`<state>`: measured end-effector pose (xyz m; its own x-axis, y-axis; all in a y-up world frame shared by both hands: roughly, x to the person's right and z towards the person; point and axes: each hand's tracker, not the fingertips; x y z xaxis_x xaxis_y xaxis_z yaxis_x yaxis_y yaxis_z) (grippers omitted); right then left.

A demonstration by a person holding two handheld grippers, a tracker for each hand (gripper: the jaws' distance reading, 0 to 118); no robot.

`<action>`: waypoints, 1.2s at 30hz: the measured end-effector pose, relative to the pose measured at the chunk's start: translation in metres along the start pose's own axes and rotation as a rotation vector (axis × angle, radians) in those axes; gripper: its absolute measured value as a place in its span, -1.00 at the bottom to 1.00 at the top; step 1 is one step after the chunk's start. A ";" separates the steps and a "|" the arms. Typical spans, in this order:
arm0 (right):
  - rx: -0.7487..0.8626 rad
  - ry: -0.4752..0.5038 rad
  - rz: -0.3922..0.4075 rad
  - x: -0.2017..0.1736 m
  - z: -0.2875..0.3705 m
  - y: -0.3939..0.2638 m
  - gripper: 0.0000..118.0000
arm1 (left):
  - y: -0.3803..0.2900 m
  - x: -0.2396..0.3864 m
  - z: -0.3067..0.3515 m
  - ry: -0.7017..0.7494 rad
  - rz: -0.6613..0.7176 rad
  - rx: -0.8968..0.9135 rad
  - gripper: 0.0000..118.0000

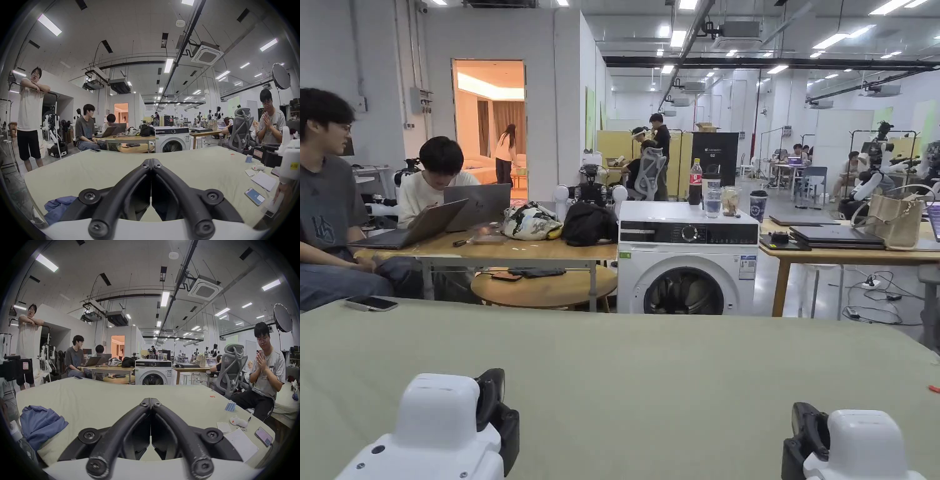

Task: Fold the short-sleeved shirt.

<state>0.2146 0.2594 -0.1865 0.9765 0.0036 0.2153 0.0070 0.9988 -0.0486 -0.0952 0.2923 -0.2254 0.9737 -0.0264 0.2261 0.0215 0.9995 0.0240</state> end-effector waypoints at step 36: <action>0.009 0.449 -0.061 -0.168 -0.027 -0.013 0.82 | -0.007 -0.114 0.074 0.359 -0.023 -0.064 0.64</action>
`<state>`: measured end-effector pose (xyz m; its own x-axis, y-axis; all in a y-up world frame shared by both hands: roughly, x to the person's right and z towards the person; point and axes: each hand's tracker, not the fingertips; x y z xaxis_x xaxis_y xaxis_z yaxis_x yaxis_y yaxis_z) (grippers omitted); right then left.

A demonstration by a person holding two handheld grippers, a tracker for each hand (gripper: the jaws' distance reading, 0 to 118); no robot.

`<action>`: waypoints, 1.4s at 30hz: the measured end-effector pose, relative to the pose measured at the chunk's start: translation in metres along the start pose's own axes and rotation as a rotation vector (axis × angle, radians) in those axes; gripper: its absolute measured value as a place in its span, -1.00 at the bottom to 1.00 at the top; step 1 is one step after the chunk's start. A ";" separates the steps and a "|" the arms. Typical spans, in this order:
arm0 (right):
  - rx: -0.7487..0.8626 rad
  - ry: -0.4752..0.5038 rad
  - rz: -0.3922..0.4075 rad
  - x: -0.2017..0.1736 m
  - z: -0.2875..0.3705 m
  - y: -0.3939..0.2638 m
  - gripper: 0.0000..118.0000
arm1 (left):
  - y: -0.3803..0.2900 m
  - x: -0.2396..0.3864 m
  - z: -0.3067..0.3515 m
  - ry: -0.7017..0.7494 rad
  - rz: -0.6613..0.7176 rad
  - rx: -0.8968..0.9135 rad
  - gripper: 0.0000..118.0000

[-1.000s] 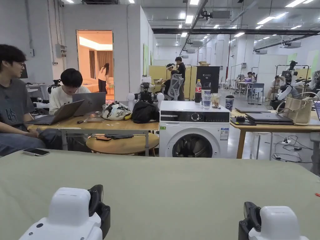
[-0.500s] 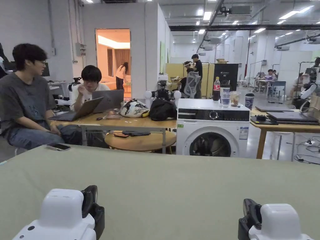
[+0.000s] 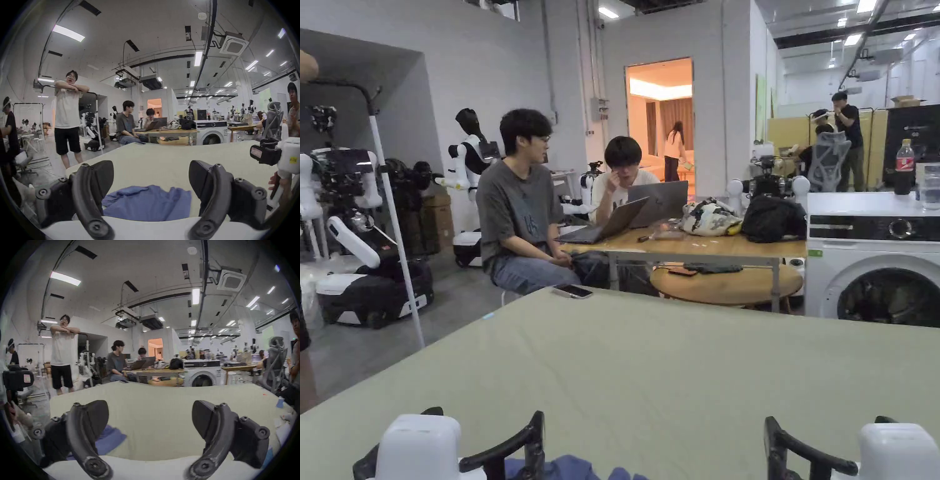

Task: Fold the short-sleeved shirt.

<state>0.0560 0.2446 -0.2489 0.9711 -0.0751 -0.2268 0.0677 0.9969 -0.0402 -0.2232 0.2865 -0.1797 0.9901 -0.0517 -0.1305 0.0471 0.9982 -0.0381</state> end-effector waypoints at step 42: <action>-0.230 -0.050 0.009 0.059 0.010 -0.073 -1.00 | -0.188 -0.038 -0.226 -0.250 0.002 -0.904 -0.95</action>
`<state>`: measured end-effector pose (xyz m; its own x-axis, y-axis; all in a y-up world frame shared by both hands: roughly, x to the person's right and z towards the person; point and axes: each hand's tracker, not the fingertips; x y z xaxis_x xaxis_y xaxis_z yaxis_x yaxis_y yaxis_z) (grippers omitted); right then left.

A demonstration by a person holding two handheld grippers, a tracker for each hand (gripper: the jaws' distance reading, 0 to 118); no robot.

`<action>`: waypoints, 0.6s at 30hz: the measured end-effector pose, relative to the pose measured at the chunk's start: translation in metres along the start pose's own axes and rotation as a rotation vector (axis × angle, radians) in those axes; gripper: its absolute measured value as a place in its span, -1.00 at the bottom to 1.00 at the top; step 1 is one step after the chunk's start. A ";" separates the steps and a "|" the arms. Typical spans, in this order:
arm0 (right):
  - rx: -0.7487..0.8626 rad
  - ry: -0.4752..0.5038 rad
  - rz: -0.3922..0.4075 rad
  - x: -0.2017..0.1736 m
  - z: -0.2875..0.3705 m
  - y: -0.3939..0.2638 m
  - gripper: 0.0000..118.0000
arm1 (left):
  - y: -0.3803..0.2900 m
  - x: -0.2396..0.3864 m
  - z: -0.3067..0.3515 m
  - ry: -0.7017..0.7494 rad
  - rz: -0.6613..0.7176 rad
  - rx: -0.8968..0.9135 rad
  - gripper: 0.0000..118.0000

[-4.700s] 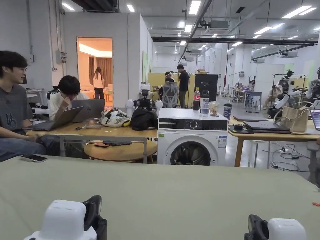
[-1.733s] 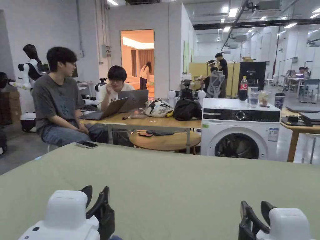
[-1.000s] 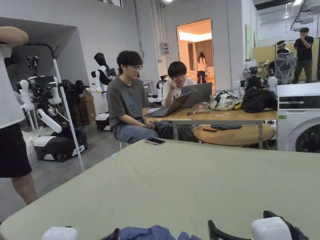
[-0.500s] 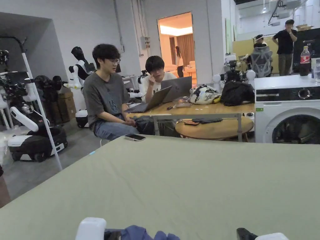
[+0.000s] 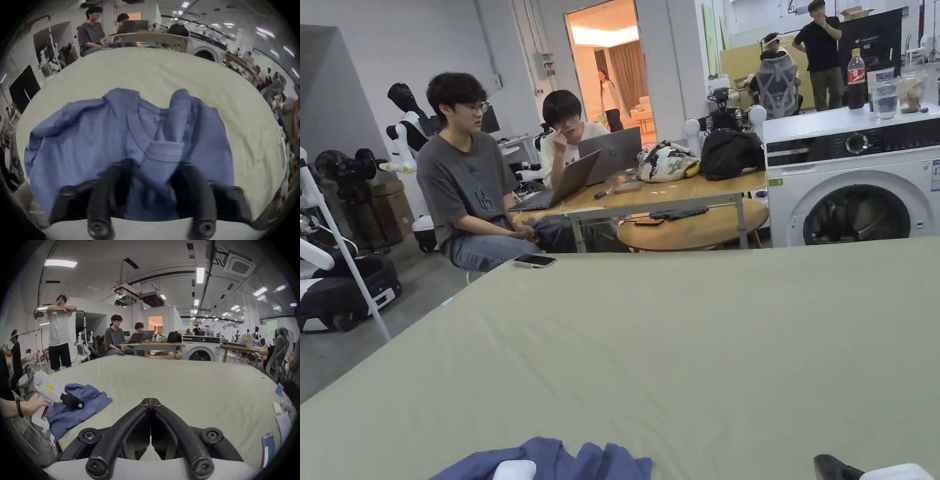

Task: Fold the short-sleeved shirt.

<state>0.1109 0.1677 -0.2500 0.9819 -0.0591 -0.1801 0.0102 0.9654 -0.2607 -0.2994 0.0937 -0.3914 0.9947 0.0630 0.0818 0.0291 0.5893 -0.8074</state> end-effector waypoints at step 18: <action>0.066 -0.117 -0.221 0.086 0.058 0.003 -1.00 | 0.173 -0.009 0.230 0.146 0.034 0.564 -1.00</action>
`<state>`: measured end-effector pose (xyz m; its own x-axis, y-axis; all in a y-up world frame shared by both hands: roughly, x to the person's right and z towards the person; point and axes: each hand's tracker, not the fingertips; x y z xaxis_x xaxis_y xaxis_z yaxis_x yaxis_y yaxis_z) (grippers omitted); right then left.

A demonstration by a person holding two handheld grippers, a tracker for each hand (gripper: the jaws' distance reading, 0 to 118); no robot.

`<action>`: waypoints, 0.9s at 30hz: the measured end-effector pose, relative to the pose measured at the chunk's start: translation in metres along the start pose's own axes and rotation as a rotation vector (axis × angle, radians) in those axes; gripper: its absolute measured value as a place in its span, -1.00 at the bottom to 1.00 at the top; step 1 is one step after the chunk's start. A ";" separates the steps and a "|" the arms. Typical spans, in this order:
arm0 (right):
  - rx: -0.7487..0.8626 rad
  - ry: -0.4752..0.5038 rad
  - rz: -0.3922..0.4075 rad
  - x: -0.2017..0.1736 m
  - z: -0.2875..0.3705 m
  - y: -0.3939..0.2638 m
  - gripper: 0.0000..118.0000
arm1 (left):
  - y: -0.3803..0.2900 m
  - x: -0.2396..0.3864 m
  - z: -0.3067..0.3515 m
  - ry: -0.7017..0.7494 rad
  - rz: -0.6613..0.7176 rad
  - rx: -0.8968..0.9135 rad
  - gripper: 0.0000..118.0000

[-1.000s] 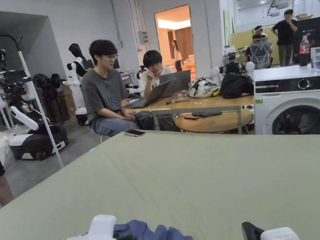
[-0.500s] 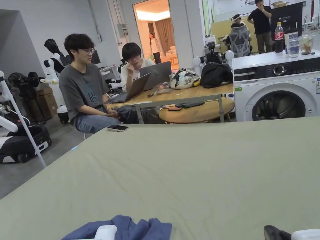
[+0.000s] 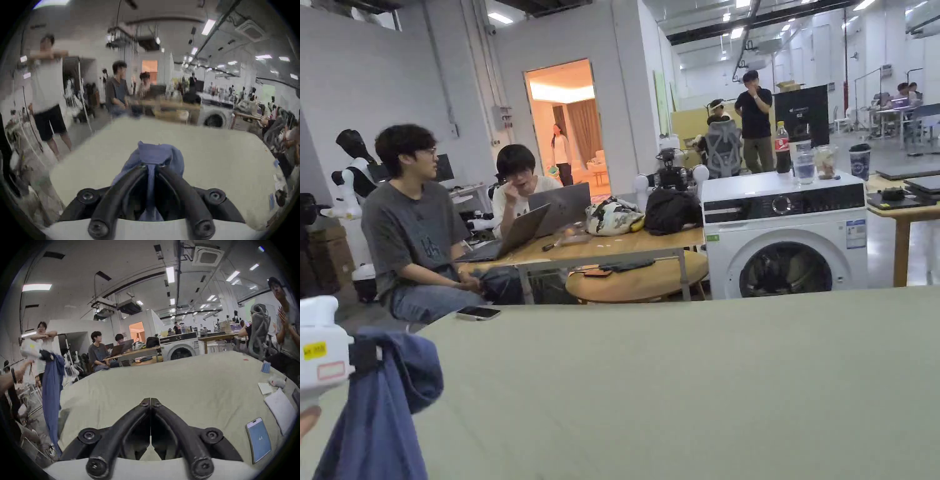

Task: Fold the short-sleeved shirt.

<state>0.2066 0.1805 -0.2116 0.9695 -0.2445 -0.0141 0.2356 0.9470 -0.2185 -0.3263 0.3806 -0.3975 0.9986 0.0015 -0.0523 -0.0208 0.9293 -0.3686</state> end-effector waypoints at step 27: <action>0.055 -0.283 0.095 0.085 0.086 0.038 -1.00 | -0.315 0.509 0.036 -1.113 -0.277 -0.467 -0.76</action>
<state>0.3040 0.2132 -0.1375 0.9656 -0.0936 0.2425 0.1387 0.9745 -0.1762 0.1899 0.1018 -0.2747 0.4643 0.3509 0.8132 0.4108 0.7281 -0.5487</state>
